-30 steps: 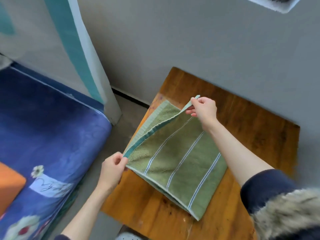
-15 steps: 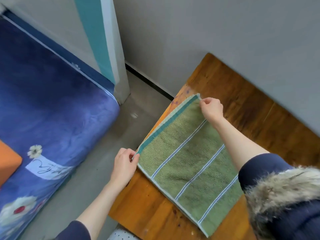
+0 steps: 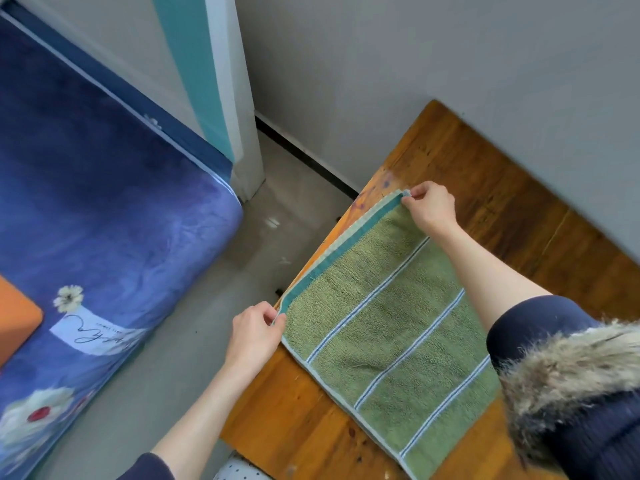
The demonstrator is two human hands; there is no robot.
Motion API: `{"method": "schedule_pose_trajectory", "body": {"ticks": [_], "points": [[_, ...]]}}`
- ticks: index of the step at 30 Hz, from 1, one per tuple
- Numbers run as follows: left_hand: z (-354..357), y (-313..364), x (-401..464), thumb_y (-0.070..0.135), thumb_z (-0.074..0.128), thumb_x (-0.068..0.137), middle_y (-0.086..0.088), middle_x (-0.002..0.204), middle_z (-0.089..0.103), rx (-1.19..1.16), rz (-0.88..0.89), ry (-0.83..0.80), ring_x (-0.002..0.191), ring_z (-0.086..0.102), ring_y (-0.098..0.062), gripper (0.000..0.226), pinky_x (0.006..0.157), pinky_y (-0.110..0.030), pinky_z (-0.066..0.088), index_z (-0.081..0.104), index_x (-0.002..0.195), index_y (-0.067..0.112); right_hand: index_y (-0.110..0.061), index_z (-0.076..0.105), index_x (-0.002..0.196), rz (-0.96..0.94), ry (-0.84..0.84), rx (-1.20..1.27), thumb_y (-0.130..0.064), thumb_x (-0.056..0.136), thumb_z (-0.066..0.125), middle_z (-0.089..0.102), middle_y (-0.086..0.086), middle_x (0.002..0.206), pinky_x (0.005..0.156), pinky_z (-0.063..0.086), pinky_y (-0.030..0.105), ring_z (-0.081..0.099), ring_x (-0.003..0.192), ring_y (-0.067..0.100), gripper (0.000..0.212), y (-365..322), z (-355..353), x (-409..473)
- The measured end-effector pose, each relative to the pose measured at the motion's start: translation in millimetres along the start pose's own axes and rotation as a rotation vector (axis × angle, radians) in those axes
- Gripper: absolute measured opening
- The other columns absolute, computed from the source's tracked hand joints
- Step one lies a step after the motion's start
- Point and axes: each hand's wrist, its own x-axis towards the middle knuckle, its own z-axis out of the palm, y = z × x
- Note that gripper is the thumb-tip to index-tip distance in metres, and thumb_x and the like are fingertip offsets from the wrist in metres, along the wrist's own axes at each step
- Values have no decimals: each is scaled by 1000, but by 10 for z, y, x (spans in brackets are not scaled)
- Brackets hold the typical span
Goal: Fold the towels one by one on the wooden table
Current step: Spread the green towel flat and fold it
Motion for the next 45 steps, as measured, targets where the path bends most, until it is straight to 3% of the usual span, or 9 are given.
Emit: {"method": "schedule_pose_trajectory", "body": {"ticks": [5,10,19,24,27,31,36,40,45], "points": [[-72,-6,49,28,59,89,0,75,66,13,-5,-52,72,59,-10,20,58,-24,42,64,72,18,-12,59,88,-139,-103,-38,-16,88,60,54,8,105,76,34,26,46,89,17,5,-13,-34,3],[-111,-64,75,29,65,86,7,79,63,-2,-13,-100,76,55,-4,19,70,-25,39,63,68,26,-18,54,80,-31,-283,70,-20,88,62,52,-3,85,54,31,21,43,65,8,11,-23,-58,62],[-100,-134,37,24,67,85,2,76,64,-2,4,-159,74,59,-12,16,70,-28,47,63,70,20,-19,54,77,3,-371,148,-18,87,62,52,-4,69,50,34,20,43,54,7,13,-62,-33,14],[-97,-132,19,23,68,84,0,80,69,-26,-57,-204,77,62,-11,15,64,-24,47,69,72,16,-18,55,75,-27,-301,127,-19,87,62,57,-2,79,63,40,24,51,71,9,14,-22,-146,-103],[-163,-88,11,24,69,83,-1,83,69,-42,-39,-205,83,62,-14,14,74,-30,49,69,72,16,-16,59,78,-23,-241,186,-19,86,64,59,-2,81,60,38,21,53,73,9,10,81,-379,-228],[-319,60,-60,22,69,83,-1,84,69,-53,79,-160,86,63,-19,12,83,-35,50,67,73,17,-14,61,75,-10,-122,312,-16,80,69,61,0,78,62,44,23,54,68,9,10,316,-783,-538],[-579,438,-304,14,69,82,-3,79,71,-158,295,-94,81,66,-21,8,80,-38,52,70,75,16,-11,66,74,-16,18,638,-8,78,71,68,9,91,75,53,26,66,82,16,7,722,-1490,-1106],[-804,891,-610,12,70,81,1,78,72,-280,482,-63,78,65,-15,7,79,-31,50,72,77,19,-10,66,81,-41,130,833,-8,83,66,66,9,89,80,52,30,64,88,20,3,1115,-2084,-1685],[-971,1543,-1082,13,67,83,7,72,72,-412,692,-76,64,62,1,10,59,-9,46,72,79,20,-8,61,87,-78,207,1058,-2,86,60,65,9,89,69,55,22,63,88,21,6,1546,-2583,-2385]]}}
